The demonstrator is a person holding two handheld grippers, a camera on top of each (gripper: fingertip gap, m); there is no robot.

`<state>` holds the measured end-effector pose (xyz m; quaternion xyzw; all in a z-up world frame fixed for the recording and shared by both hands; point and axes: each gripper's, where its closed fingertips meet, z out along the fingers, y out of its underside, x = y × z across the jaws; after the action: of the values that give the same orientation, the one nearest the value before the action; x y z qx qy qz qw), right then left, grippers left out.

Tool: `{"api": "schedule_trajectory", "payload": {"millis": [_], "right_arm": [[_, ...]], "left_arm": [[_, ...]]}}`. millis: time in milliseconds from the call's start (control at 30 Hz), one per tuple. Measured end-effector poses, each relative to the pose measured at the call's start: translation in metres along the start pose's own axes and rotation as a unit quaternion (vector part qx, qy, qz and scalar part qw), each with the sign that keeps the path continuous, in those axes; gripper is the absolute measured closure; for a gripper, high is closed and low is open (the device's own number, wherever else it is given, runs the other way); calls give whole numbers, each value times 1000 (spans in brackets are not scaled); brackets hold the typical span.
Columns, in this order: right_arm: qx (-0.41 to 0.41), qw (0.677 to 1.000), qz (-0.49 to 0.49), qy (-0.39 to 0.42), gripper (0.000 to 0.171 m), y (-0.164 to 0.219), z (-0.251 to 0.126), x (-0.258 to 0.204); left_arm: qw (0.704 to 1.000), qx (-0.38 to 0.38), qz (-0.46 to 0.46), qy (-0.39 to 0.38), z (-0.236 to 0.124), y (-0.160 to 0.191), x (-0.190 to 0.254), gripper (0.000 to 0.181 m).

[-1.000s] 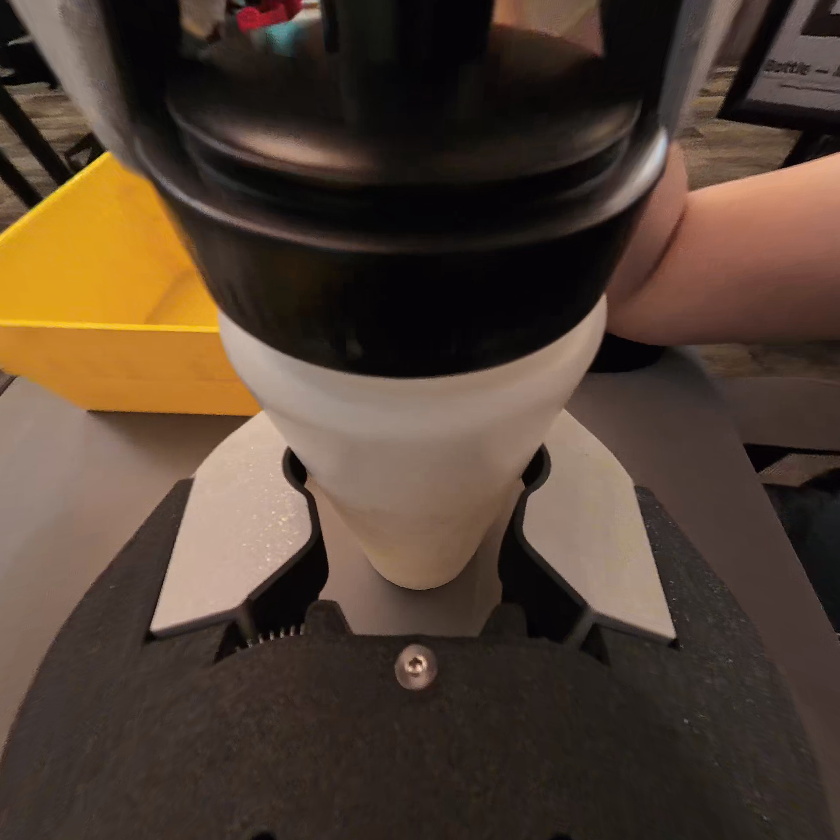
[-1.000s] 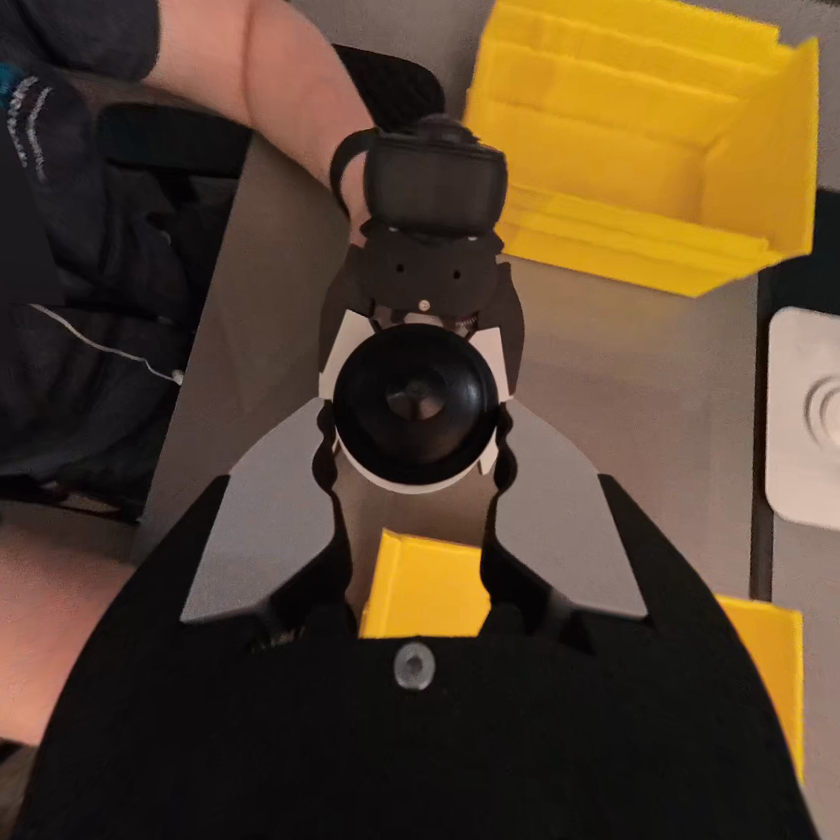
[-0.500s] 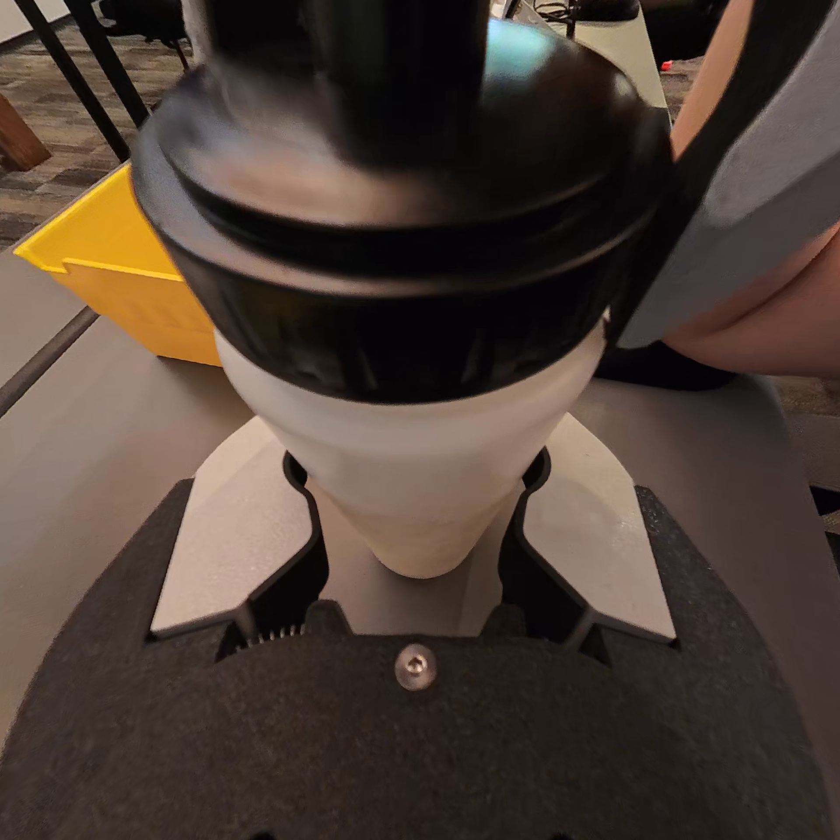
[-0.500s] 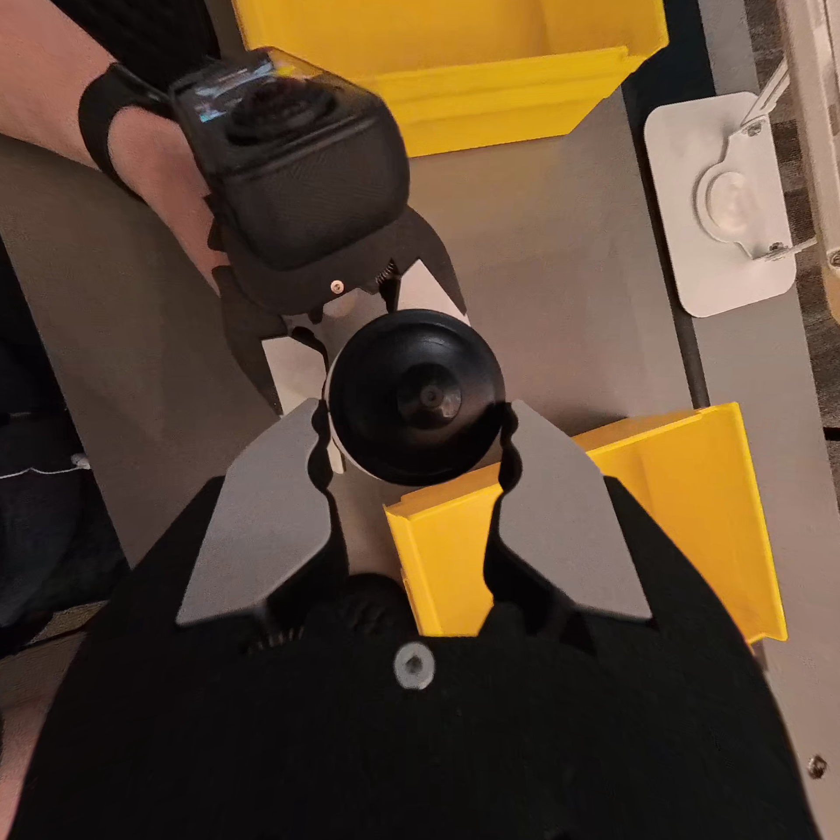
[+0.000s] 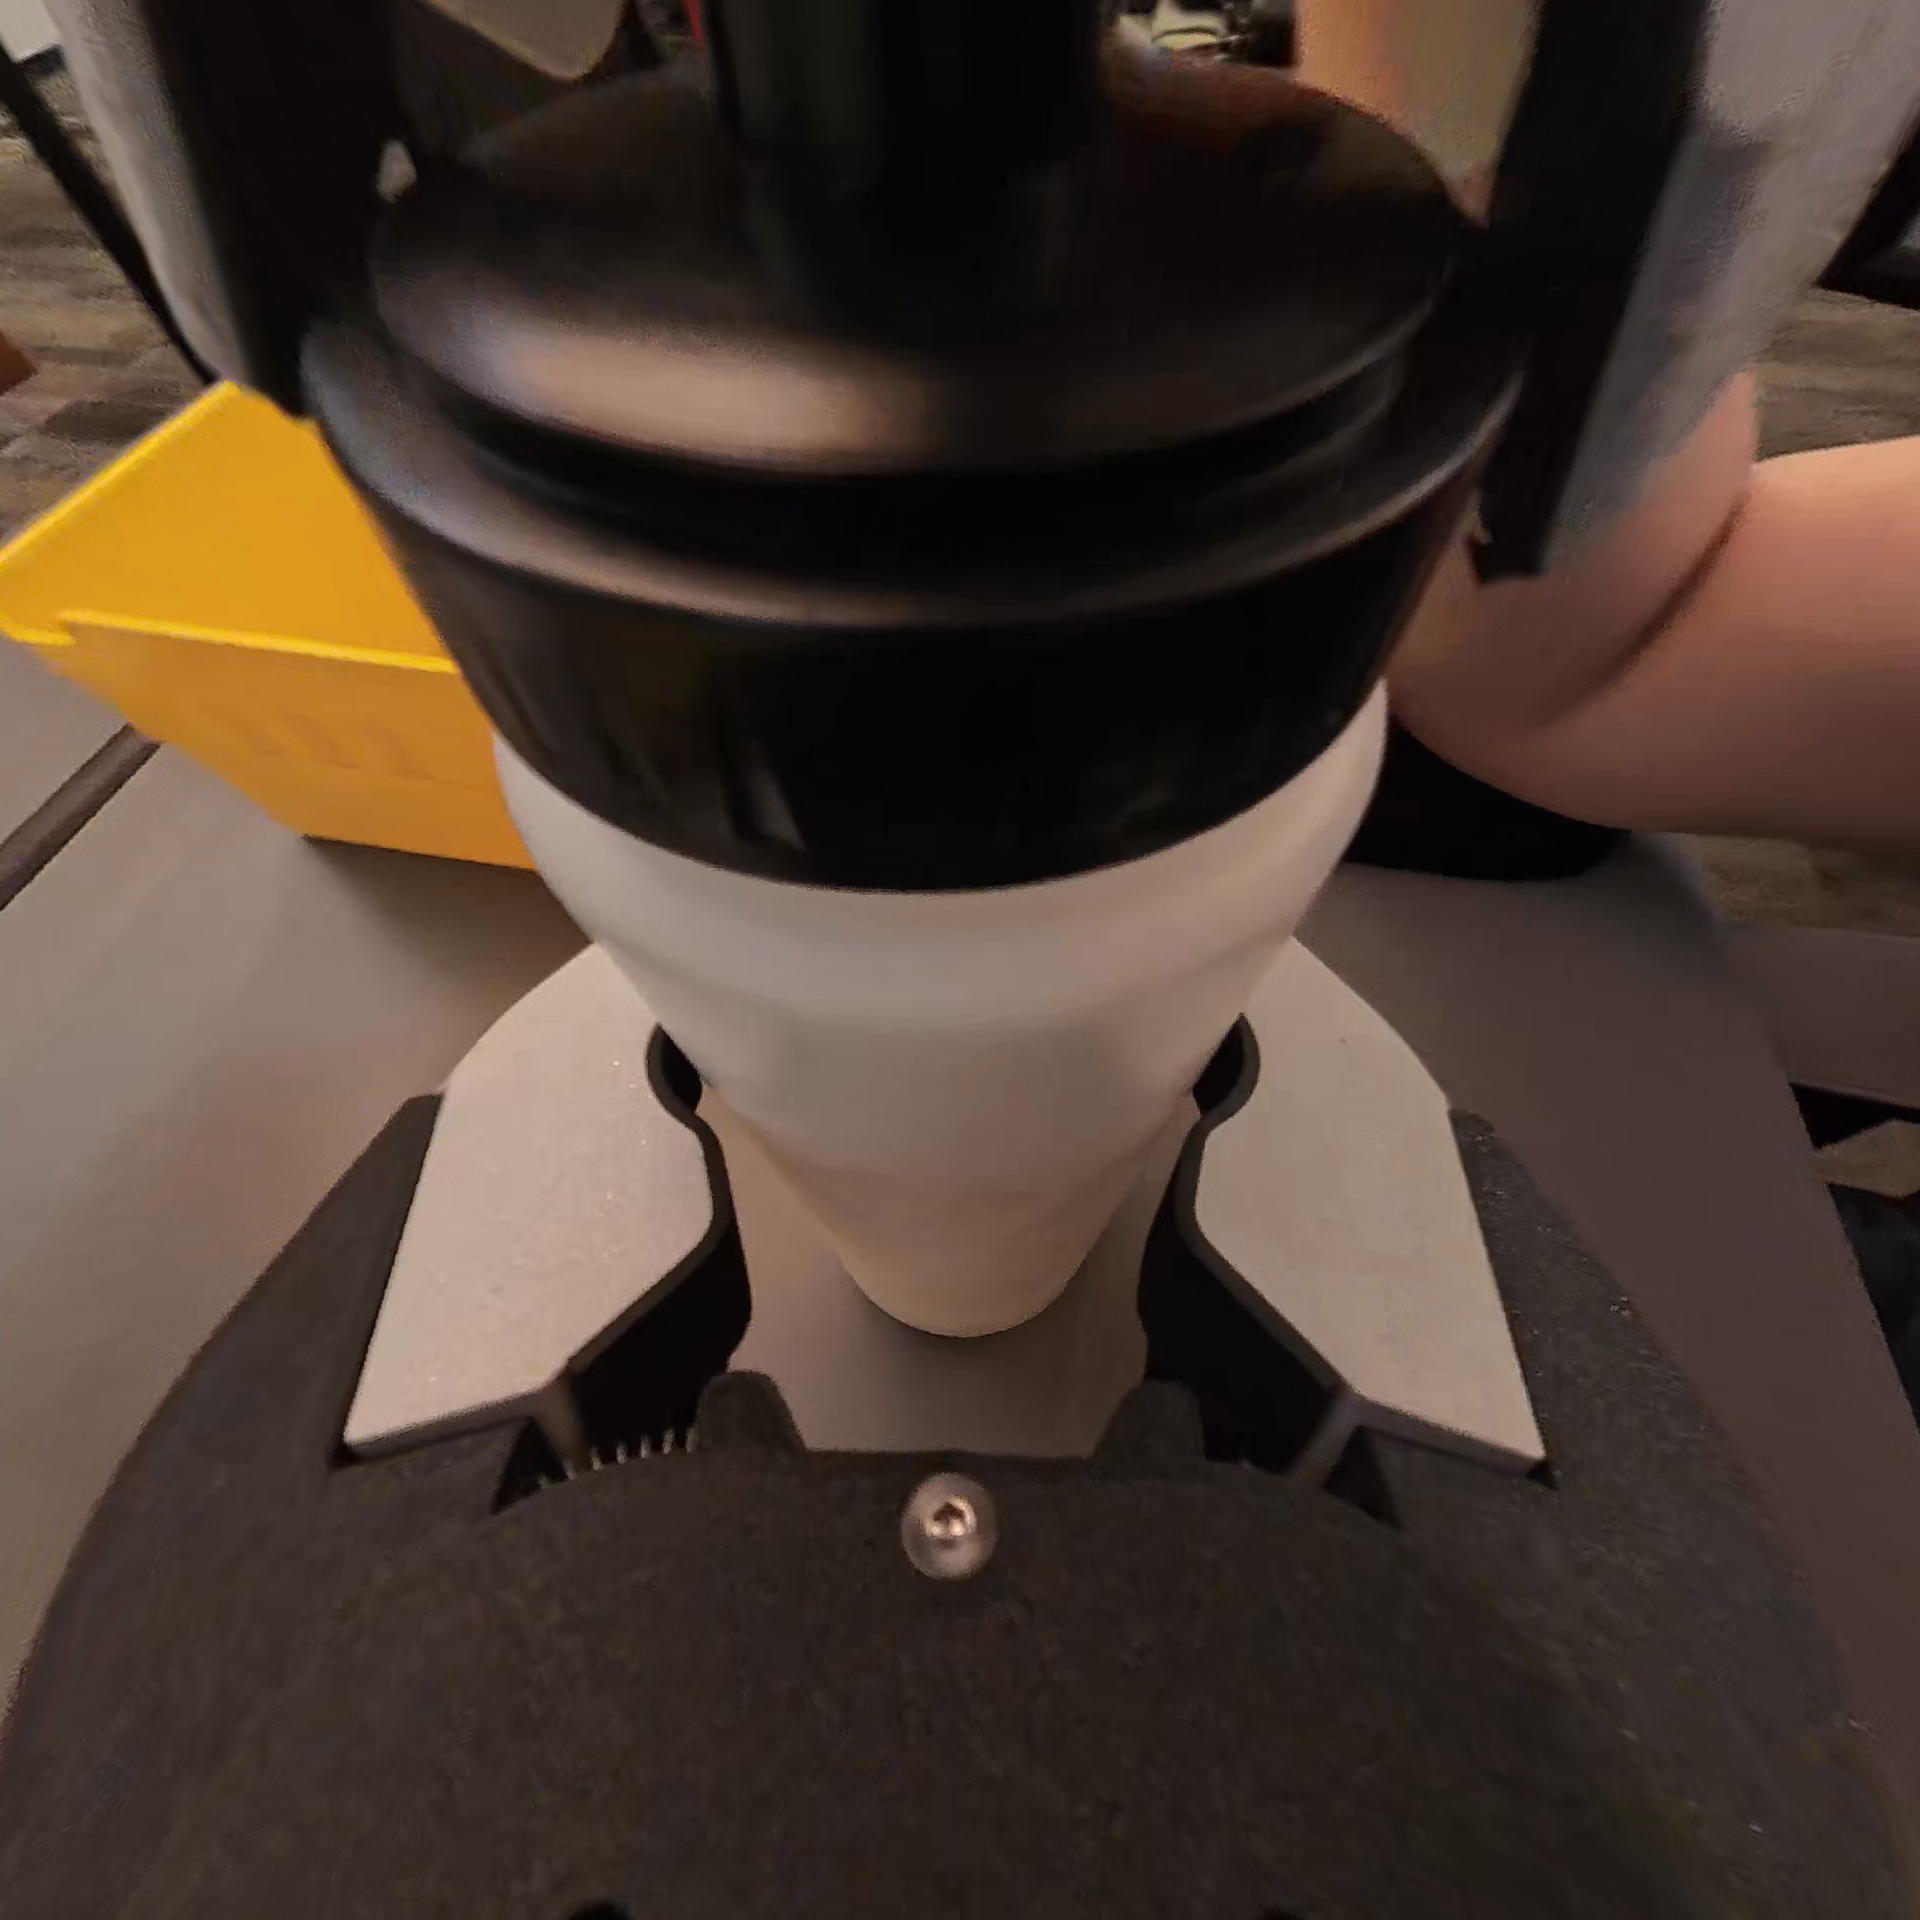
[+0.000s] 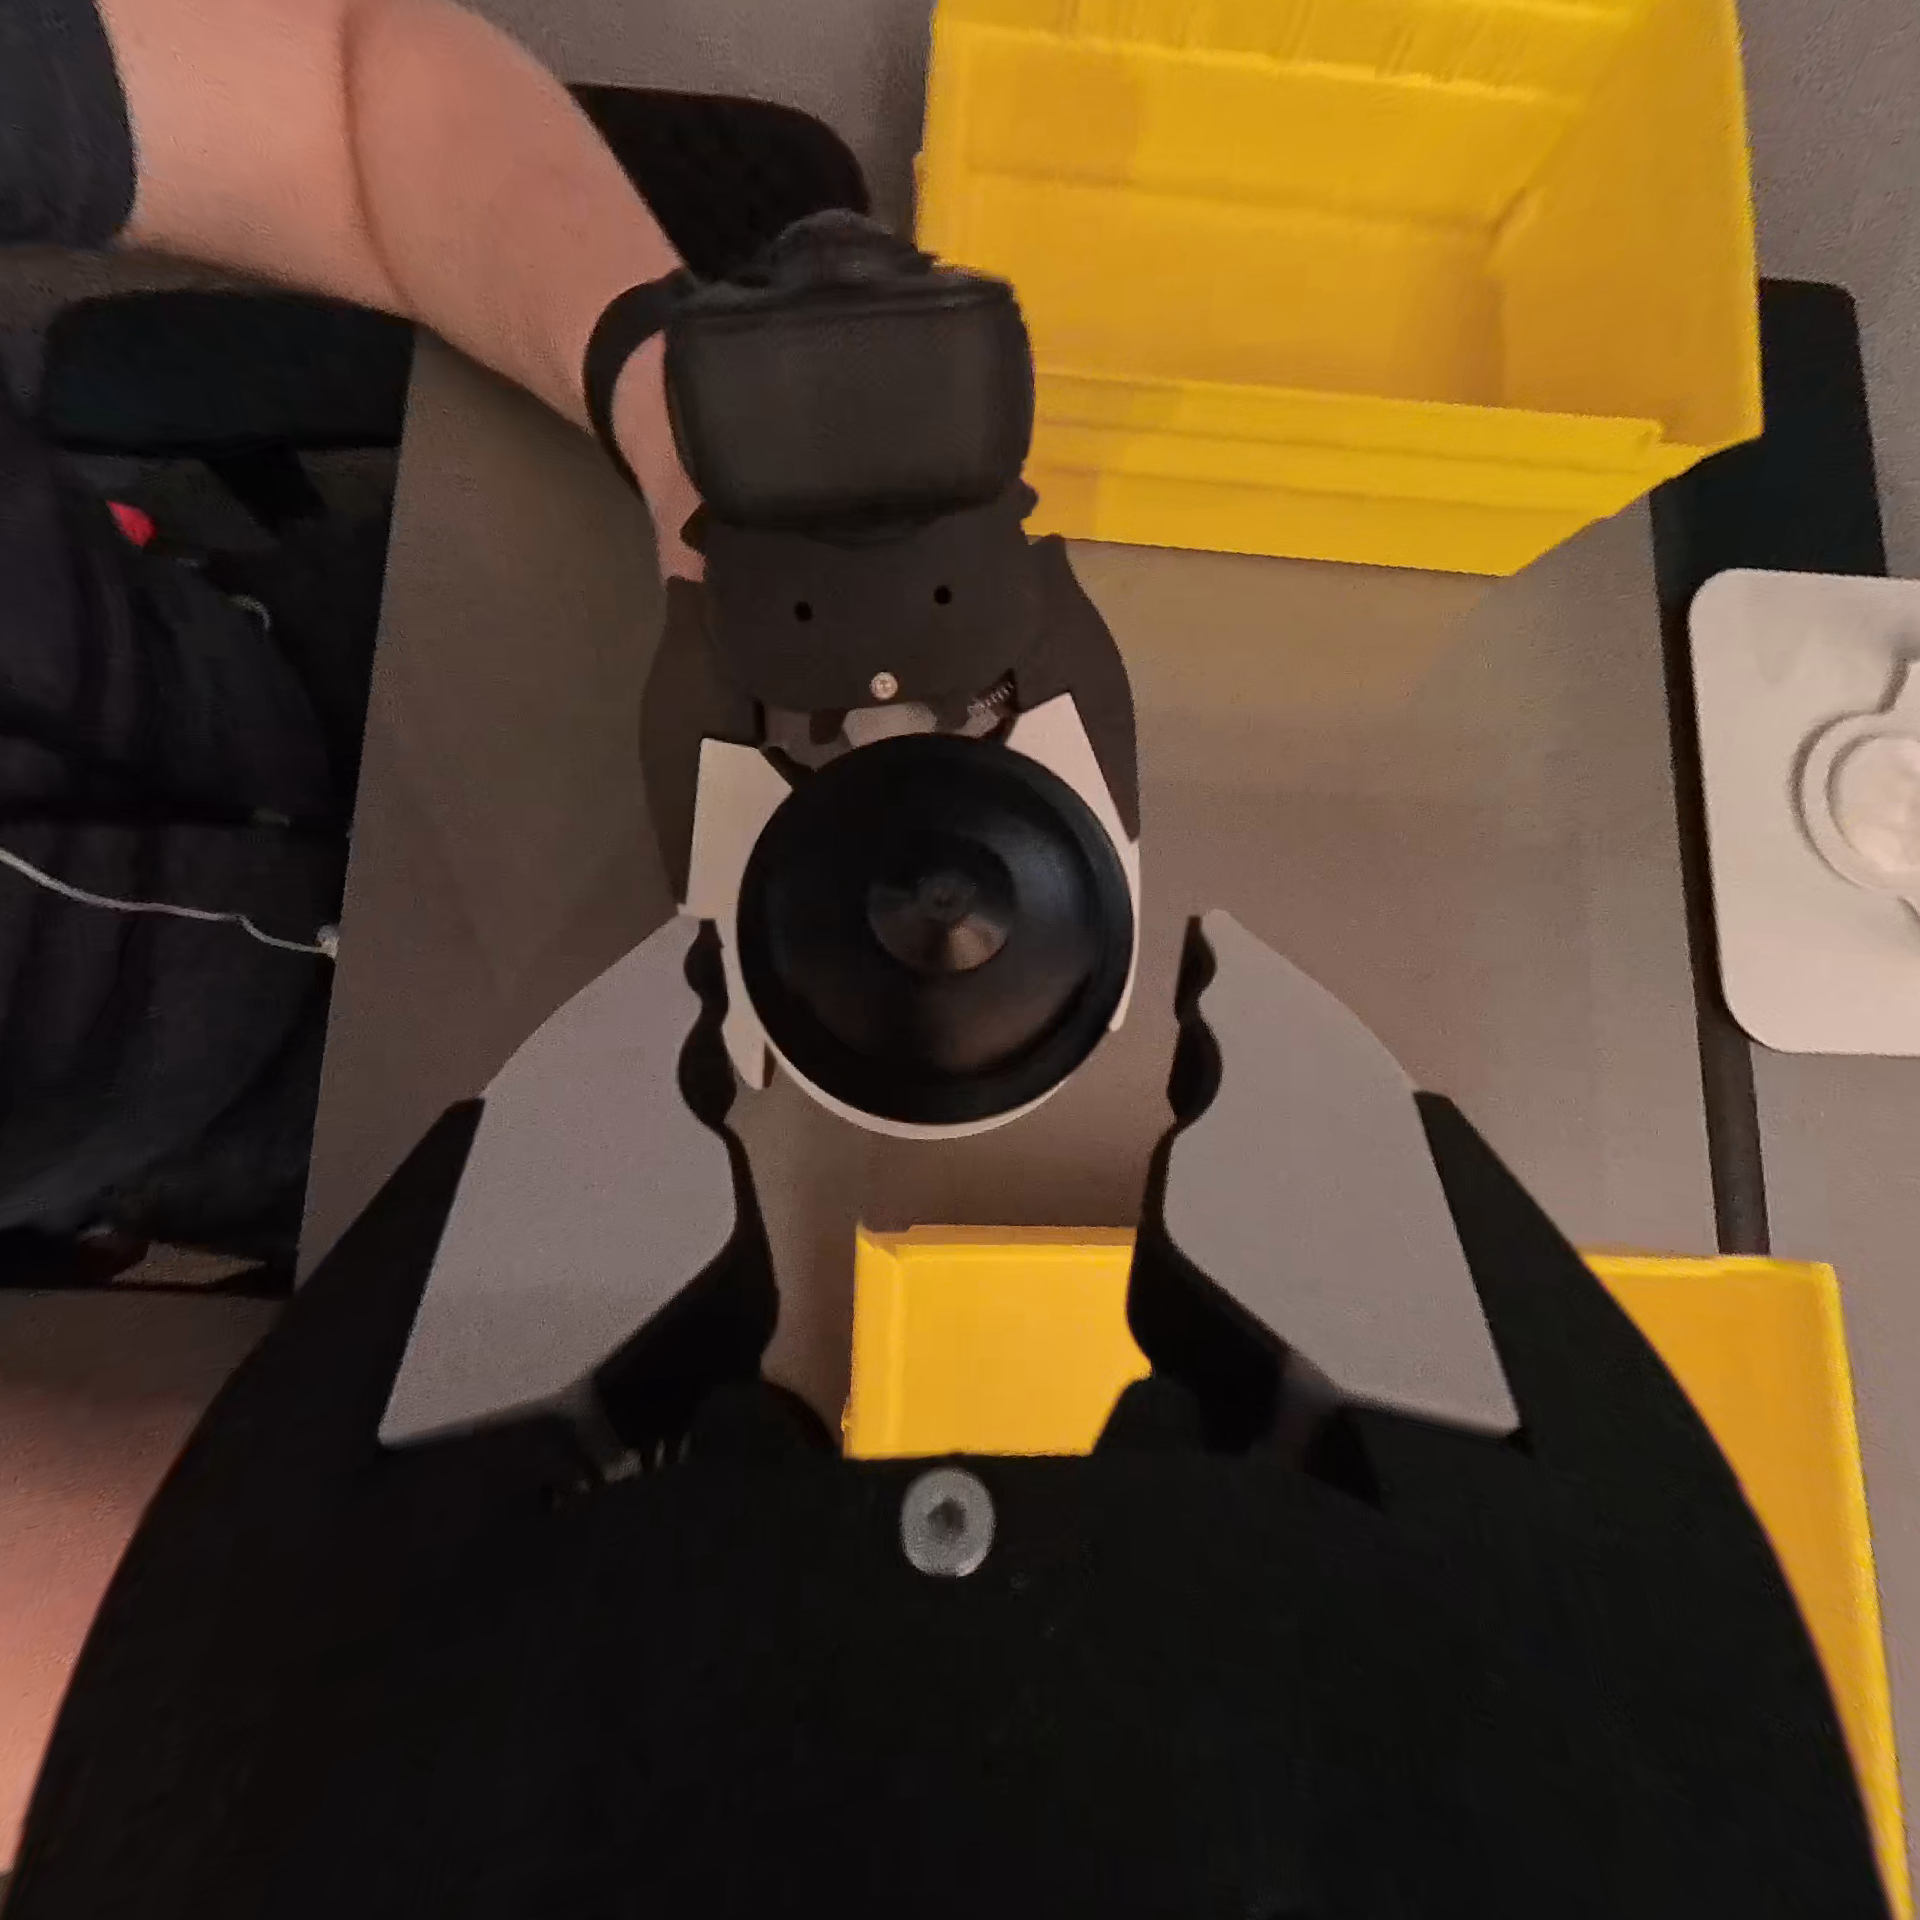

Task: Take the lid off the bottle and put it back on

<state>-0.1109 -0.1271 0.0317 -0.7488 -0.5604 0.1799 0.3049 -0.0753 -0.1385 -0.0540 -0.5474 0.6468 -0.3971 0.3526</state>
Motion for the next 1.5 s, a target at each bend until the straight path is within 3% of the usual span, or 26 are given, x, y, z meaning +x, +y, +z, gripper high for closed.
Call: {"api": "schedule_trajectory", "payload": {"millis": [167,267,400,567,667,767,933,1100,1300,1400,1500], "right_arm": [[-28,991,100,88,93,-5,5,15],[-42,981,162,94,95,-4,10,15],[-44,992,101,60,95,-3,7,6],[22,996,-79,-17,95,-5,6,-5],[-1,1000,-13,1,95,-2,10,8],[-45,995,43,74,86,2,14,21],[-65,971,167,156,92,0,14,29],[-65,981,135,121,96,-1,14,24],[21,999,-44,10,96,-5,12,16],[5,999,39,12,93,-2,15,25],[-26,993,88,76,89,-1,16,33]], "left_arm": [[999,-6,-18,-36,-3,2,-14,86],[999,-5,-17,-34,-3,2,-15,86],[1000,-2,5,-21,-2,0,-8,86],[1000,-1,20,-17,-1,0,-4,86],[1000,-3,-12,-29,-3,2,-13,86],[998,-6,-23,-50,-6,4,-23,86],[996,-12,-37,-76,-9,6,-31,86],[997,-14,-27,-67,-9,5,-29,86],[998,-20,-16,-60,-7,5,-25,86],[997,-15,-35,-67,-10,6,-32,86],[996,-18,-40,-83,-12,8,-38,86]]}}
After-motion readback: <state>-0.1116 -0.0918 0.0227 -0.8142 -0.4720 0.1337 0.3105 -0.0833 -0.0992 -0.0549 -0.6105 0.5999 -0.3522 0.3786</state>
